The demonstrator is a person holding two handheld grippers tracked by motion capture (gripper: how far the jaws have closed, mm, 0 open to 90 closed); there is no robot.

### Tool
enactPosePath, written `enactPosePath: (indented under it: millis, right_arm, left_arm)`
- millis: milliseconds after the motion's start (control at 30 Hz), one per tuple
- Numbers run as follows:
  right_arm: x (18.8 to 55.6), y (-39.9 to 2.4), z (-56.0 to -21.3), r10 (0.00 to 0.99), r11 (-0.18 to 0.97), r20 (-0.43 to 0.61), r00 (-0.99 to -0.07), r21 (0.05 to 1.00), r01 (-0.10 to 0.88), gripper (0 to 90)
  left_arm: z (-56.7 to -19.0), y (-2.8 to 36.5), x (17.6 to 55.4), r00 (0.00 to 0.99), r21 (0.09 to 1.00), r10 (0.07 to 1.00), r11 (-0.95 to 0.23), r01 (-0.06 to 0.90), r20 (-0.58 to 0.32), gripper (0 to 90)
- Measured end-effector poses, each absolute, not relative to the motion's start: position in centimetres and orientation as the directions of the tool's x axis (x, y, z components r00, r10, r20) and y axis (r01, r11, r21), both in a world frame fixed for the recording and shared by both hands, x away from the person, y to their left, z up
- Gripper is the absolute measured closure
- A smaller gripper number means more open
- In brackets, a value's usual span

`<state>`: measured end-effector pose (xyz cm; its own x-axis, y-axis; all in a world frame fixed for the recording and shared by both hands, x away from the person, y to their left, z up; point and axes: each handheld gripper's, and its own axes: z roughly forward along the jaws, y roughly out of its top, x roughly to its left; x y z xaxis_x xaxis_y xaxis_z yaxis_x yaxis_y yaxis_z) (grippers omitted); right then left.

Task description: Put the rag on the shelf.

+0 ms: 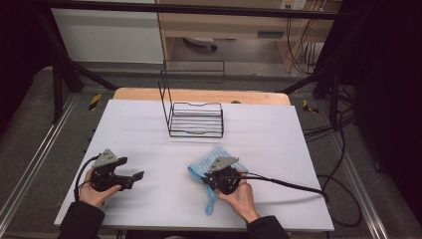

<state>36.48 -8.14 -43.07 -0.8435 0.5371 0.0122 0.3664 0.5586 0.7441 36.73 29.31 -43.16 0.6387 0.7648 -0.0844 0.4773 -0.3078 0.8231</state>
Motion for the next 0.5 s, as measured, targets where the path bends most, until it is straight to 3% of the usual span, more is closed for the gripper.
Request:
enactPosePath:
  millis: [500]
  right_arm:
    - [34.3,-5.0,-43.5,0.365,0.598,0.103,-0.925,0.736,0.318,80.1]
  left_arm:
    - [-43.1,29.2,36.7,0.64,0.821,0.764,-0.312,0.479,-0.083,10.8]
